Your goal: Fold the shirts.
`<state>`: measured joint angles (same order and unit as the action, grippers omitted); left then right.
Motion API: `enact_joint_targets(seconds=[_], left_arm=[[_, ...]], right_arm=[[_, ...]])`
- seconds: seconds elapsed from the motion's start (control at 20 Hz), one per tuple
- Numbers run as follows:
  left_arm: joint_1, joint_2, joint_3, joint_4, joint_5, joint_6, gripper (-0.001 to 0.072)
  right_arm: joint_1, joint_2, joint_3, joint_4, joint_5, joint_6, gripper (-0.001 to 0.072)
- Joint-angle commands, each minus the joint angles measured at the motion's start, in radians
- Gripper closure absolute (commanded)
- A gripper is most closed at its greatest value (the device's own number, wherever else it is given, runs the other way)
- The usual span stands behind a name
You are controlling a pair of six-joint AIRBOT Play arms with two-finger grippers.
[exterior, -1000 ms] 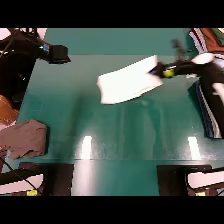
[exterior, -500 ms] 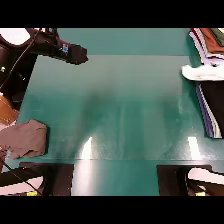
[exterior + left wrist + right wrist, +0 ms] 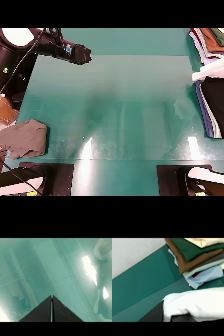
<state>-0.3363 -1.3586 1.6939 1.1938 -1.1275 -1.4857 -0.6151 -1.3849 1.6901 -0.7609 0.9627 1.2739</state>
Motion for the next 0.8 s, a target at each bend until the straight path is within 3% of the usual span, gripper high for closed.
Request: enact_joint_targets(seconds=[0.0,0.2,0.45,0.7,0.75], left_arm=[[-0.001,0.001,0.0,0.003,-0.026,0.001,0.068],[-0.001,0.001,0.0,0.003,-0.056,0.001,0.068],[-0.001,0.001,0.0,0.003,-0.063,0.002,0.068],[-0.001,0.001,0.0,0.003,-0.063,0.003,0.068],[0.0,0.001,0.0,0.003,-0.063,0.007,0.068]], right_arm=[[-0.061,0.006,0.072,-0.005,0.145,0.002,0.0698],[-0.135,0.091,-0.025,-0.196,0.27,0.052,0.0698],[-0.248,0.285,-0.385,-0.374,0.28,0.095,0.0697],[-0.343,0.423,-0.695,-0.448,0.286,0.095,0.0694],[-0.364,0.439,-0.735,-0.448,0.285,0.095,0.0648]])
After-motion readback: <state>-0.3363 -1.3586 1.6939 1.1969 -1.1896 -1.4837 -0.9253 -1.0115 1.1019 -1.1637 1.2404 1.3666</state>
